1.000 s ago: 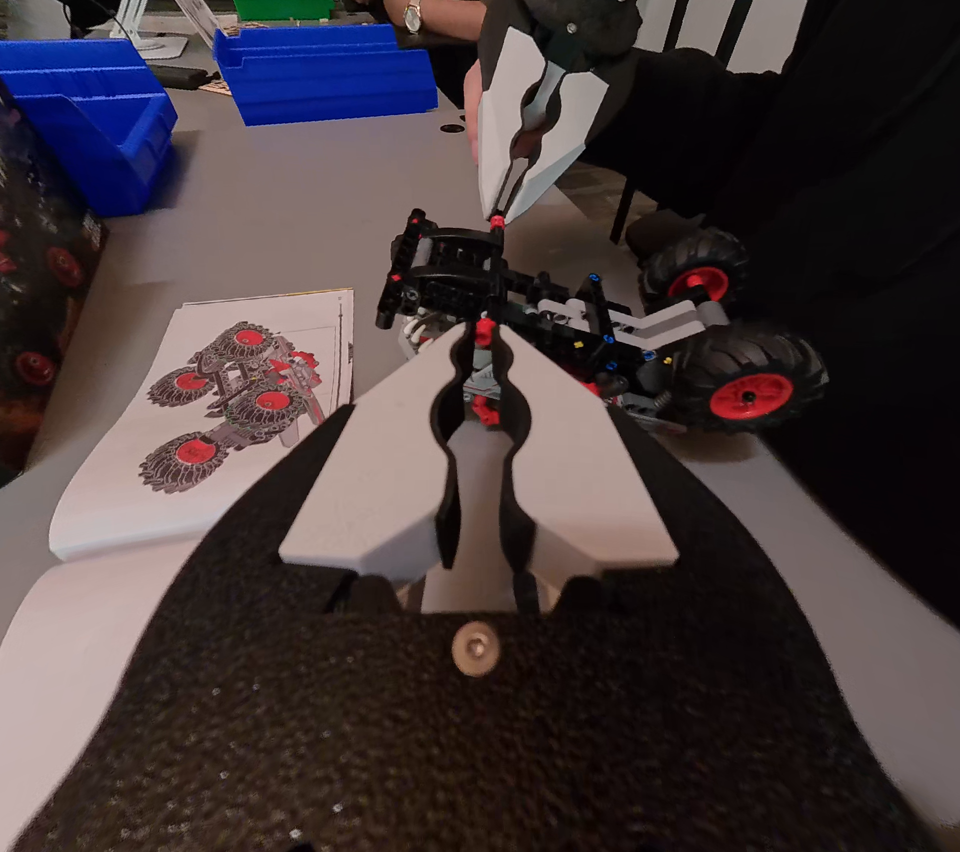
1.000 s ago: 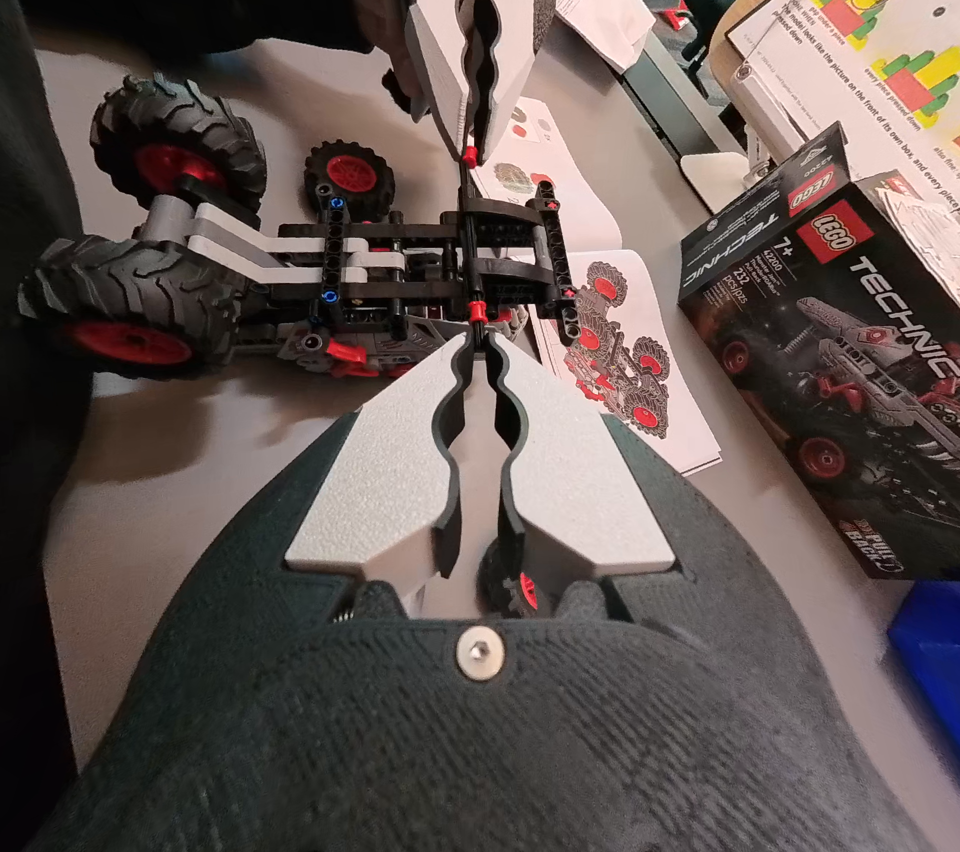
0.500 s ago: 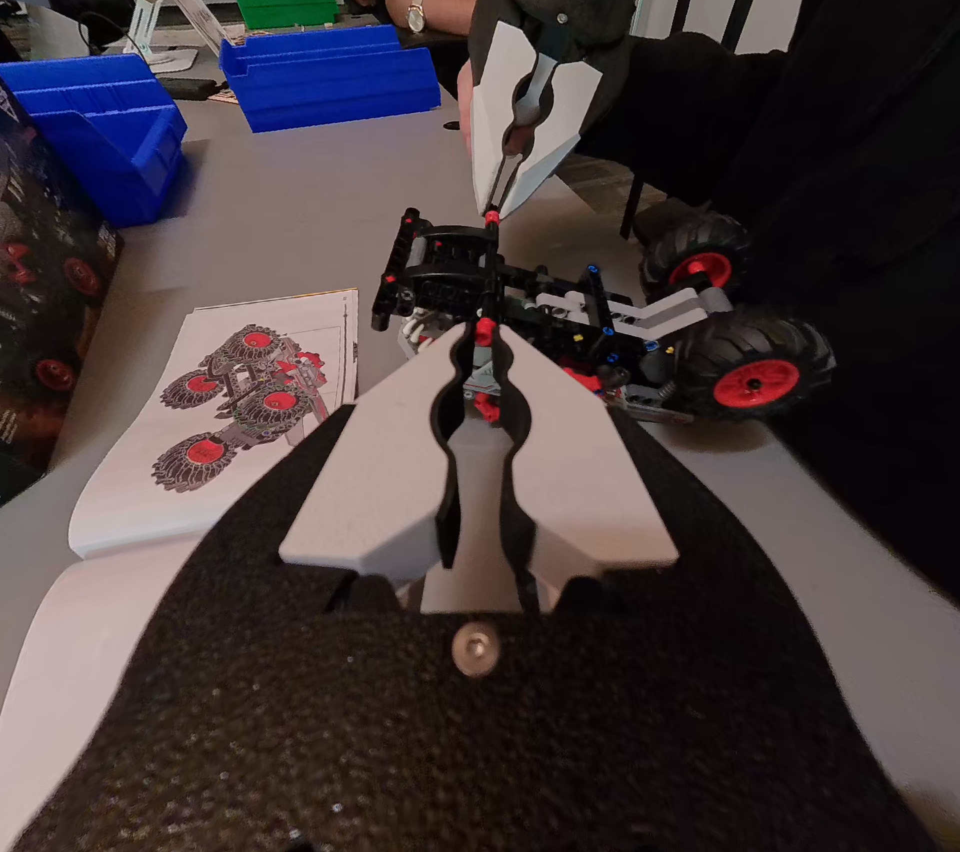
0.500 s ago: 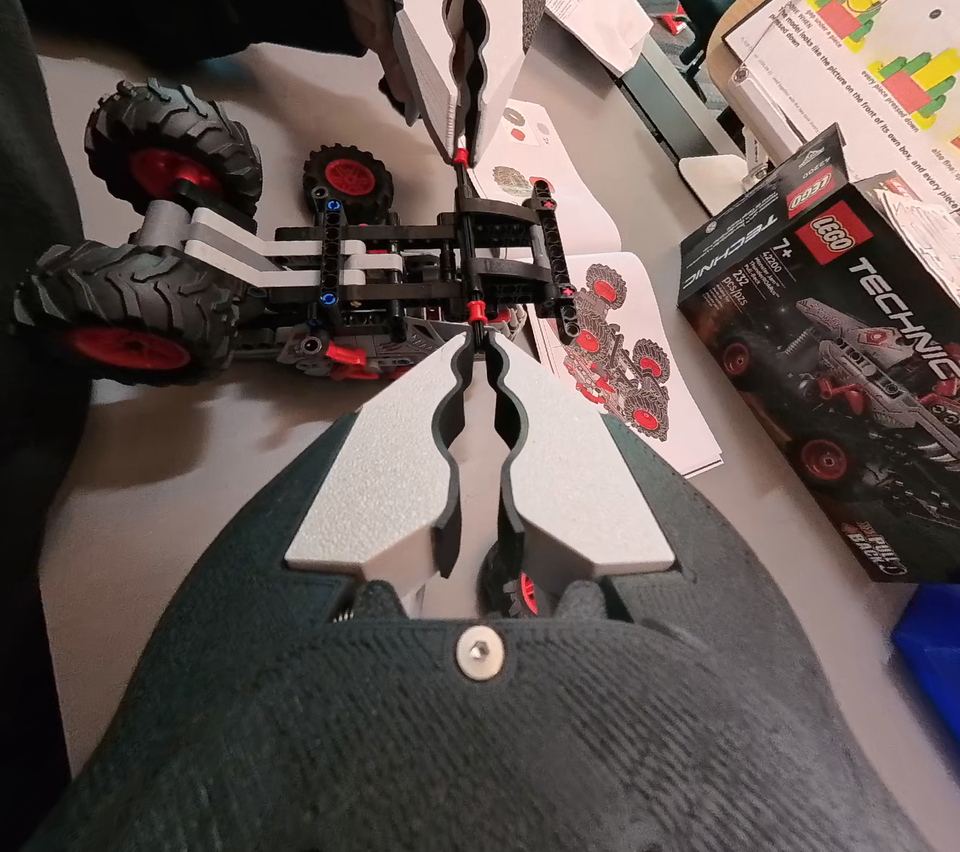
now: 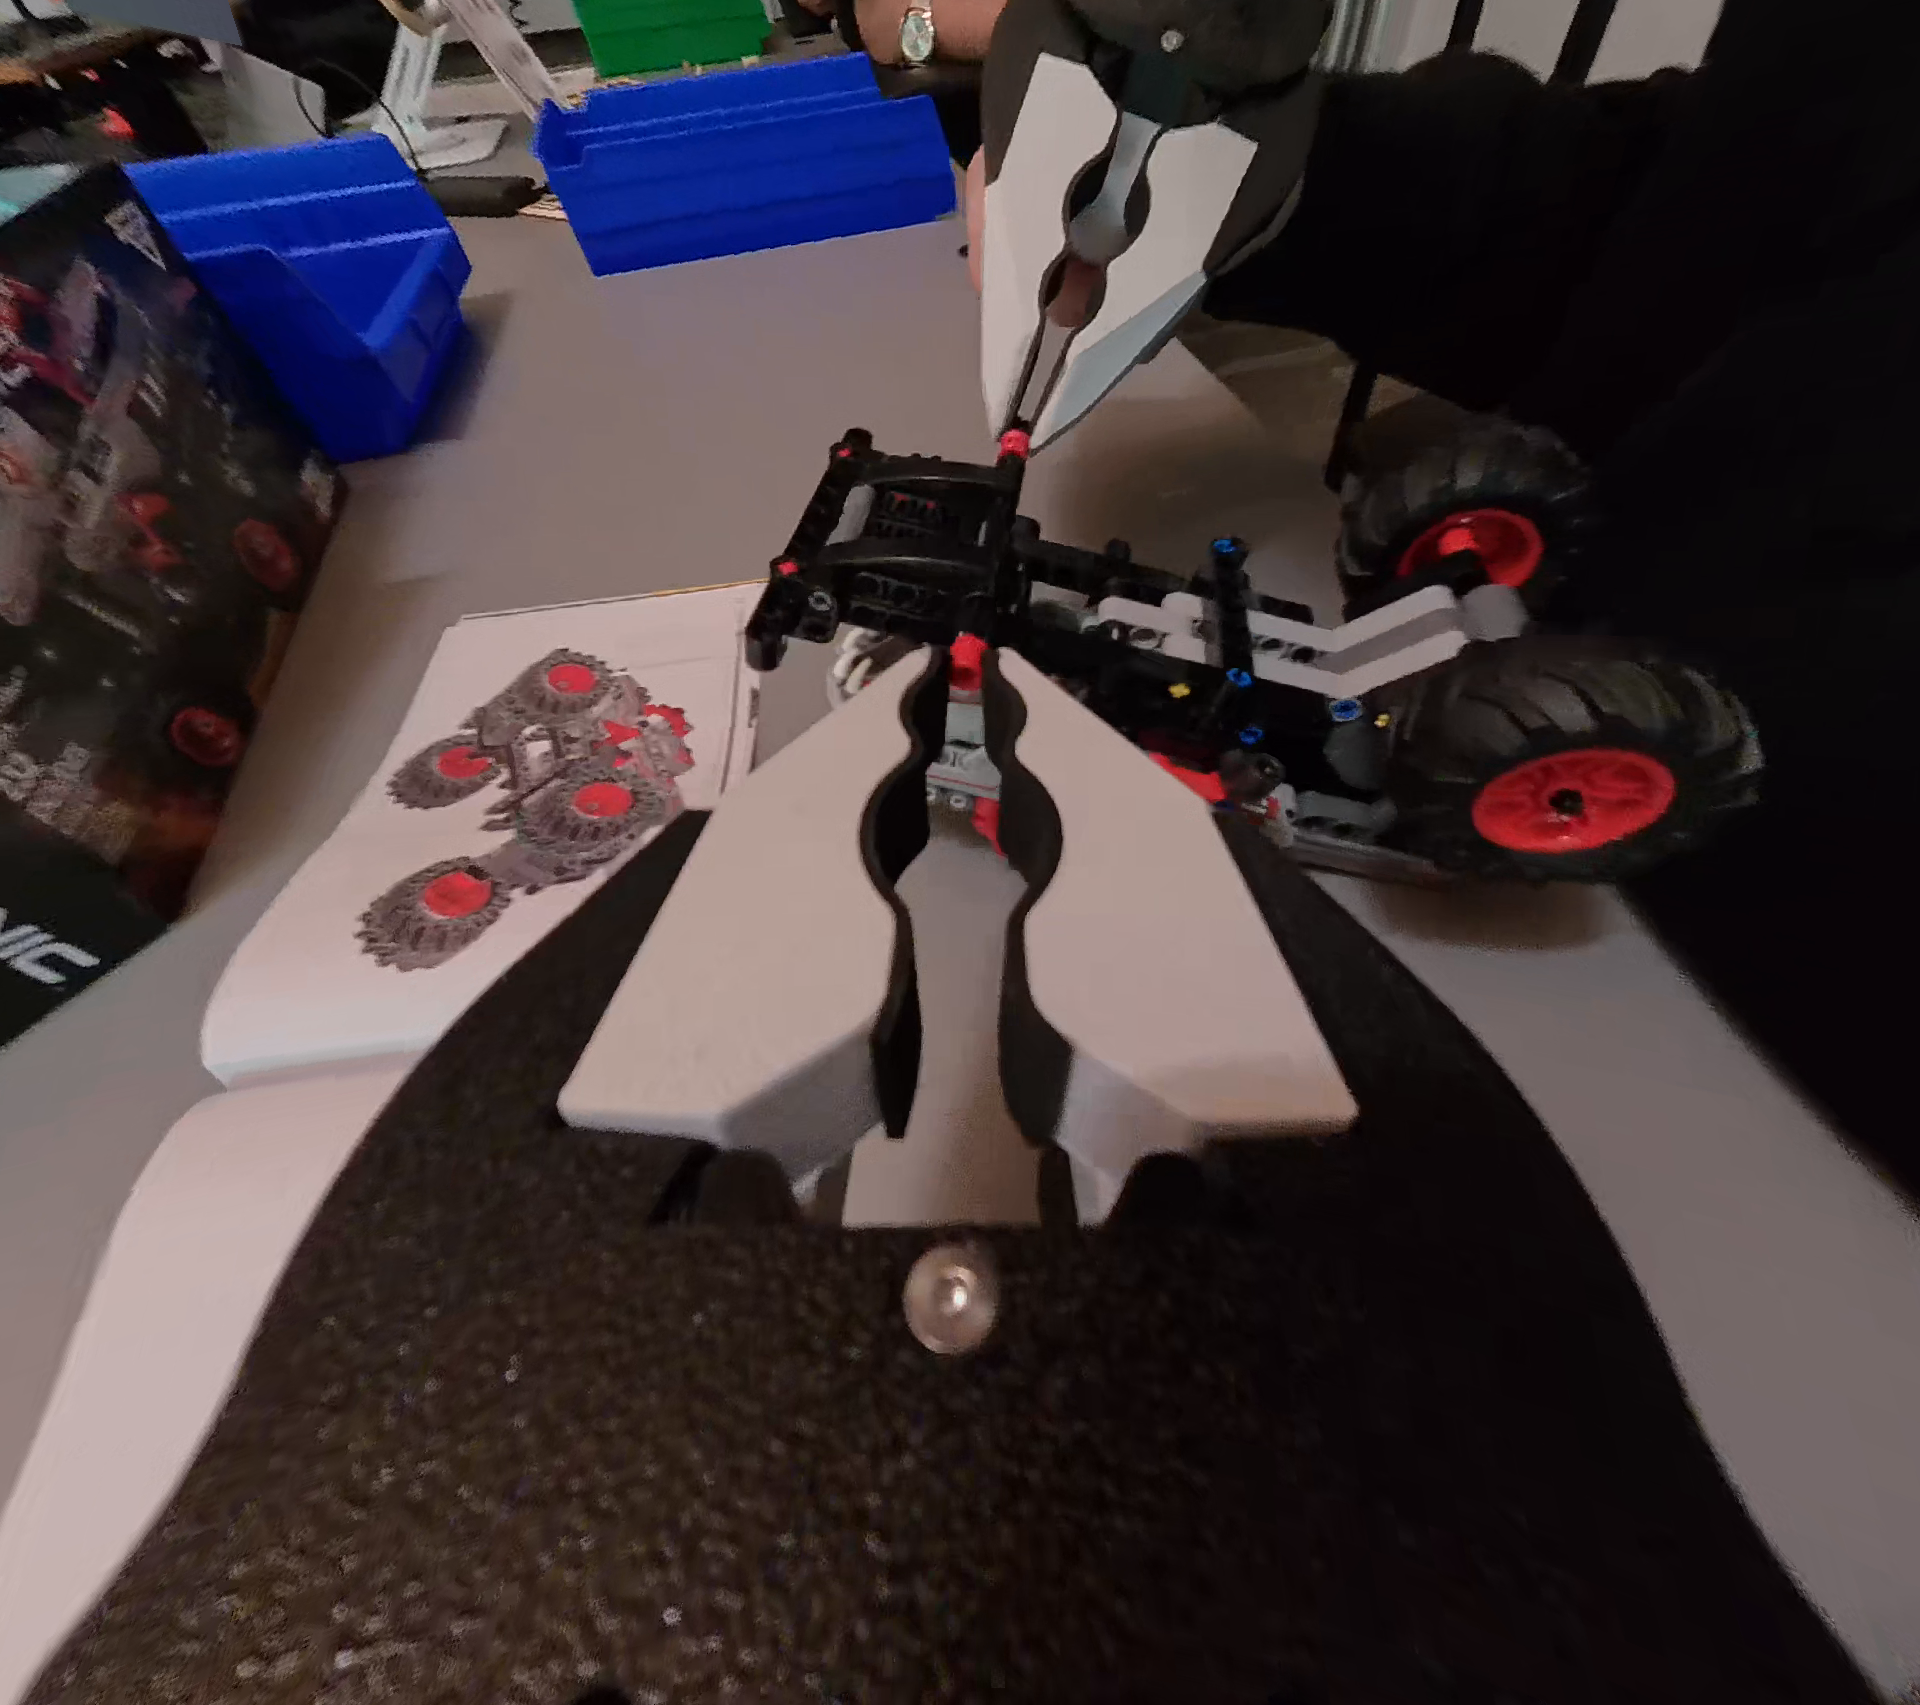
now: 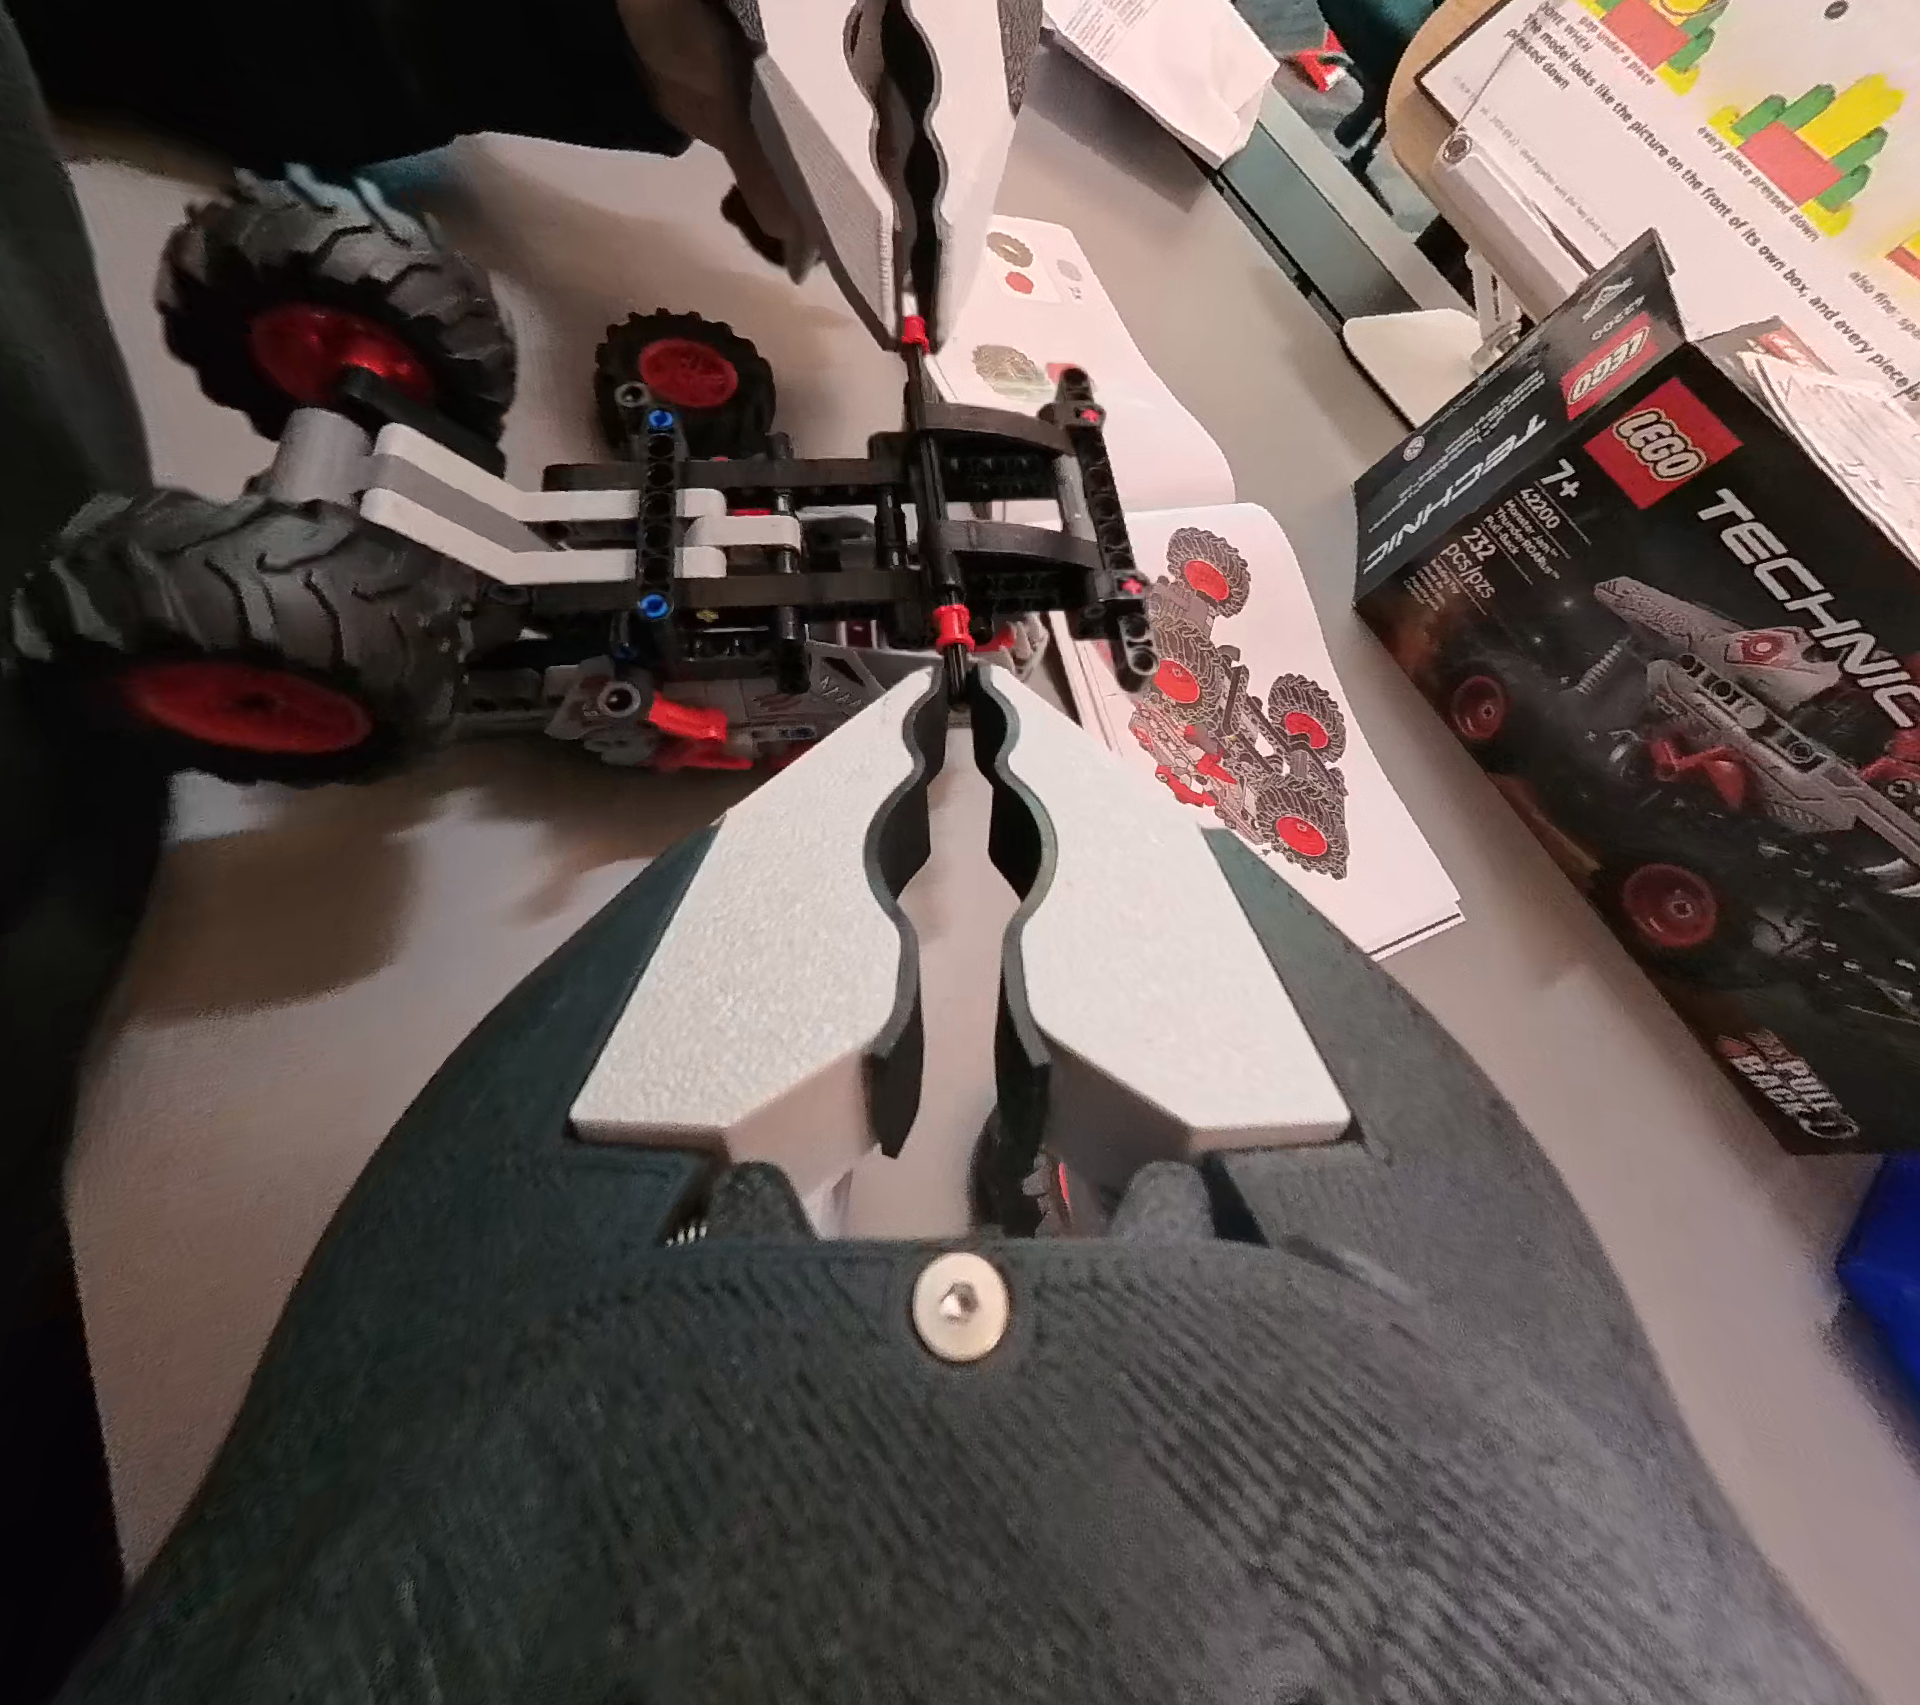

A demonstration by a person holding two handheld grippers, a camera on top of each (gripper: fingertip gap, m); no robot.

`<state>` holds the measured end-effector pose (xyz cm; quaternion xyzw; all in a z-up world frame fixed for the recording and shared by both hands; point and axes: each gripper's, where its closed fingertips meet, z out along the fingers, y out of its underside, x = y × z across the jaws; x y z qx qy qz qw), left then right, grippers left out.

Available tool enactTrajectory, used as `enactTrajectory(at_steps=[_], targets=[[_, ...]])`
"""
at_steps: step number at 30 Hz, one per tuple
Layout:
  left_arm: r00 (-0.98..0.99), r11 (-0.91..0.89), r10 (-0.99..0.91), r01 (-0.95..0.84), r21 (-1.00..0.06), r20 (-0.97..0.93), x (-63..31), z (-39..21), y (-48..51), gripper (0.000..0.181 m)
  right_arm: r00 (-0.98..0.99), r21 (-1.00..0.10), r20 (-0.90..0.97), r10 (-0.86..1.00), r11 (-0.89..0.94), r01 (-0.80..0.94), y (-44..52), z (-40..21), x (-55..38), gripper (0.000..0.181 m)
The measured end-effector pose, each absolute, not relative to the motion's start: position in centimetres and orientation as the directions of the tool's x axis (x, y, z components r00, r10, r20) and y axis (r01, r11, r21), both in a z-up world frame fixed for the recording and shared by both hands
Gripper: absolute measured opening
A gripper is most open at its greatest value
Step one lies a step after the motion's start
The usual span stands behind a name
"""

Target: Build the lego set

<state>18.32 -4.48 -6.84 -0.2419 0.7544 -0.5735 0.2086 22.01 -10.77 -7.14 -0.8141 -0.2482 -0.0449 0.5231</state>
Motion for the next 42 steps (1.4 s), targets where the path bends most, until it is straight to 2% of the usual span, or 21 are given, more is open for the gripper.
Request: enactTrajectory(at_steps=[5, 7, 11, 17, 21, 28, 36, 42], targets=[[-0.806, 0.093, -0.585, -0.175, -0.98, 0.089, 18.5, -6.7, -4.7, 0.003, 0.886, -0.844, 0.312, 0.344, -0.328, 0.424, -10.8, -7.3, 22.3, 0.002], [-0.807, 0.105, -0.59, -0.121, -0.987, 0.036, 18.6, -6.6, -4.8, 0.003, 0.891, -0.852, 0.304, 0.336, -0.323, 0.412, -10.9, -7.4, 22.4, 0.002], [-0.783, 0.243, -0.604, -0.004, -0.97, -0.148, 19.0, -6.7, -4.8, 0.003, 0.899, -0.861, 0.289, 0.329, -0.322, 0.395, -10.9, -7.5, 22.6, 0.002], [-0.816, 0.136, -0.577, -0.146, -0.98, 0.042, 19.1, -7.0, -5.3, 0.003, 0.882, -0.826, 0.309, 0.357, -0.36, 0.435, -10.6, -9.2, 22.4, 0.002], [-0.832, 0.175, -0.553, -0.061, -0.983, -0.046, 18.8, -6.9, -5.9, 0.003, 0.905, -0.864, 0.264, 0.333, -0.335, 0.376, -10.6, -9.0, 22.4, 0.002], [-0.823, 0.216, -0.566, -0.091, -0.972, -0.048, 19.0, -7.6, -5.4, 0.003, 0.908, -0.896, 0.24, 0.343, -0.283, 0.343, -10.1, -8.3, 21.4, 0.001], [-0.811, 0.156, -0.585, -0.079, -0.985, -0.027, 18.5, -7.4, -5.2, 0.004, 0.897, -0.894, 0.266, 0.353, -0.258, 0.366, -10.1, -7.9, 20.9, 0.002], [-0.811, 0.183, -0.584, -0.077, -0.98, -0.046, 18.1, -7.3, -5.2, 0.004, 0.893, -0.9, 0.26, 0.367, -0.242, 0.362, -10.1, -7.6, 20.6, 0.002]])
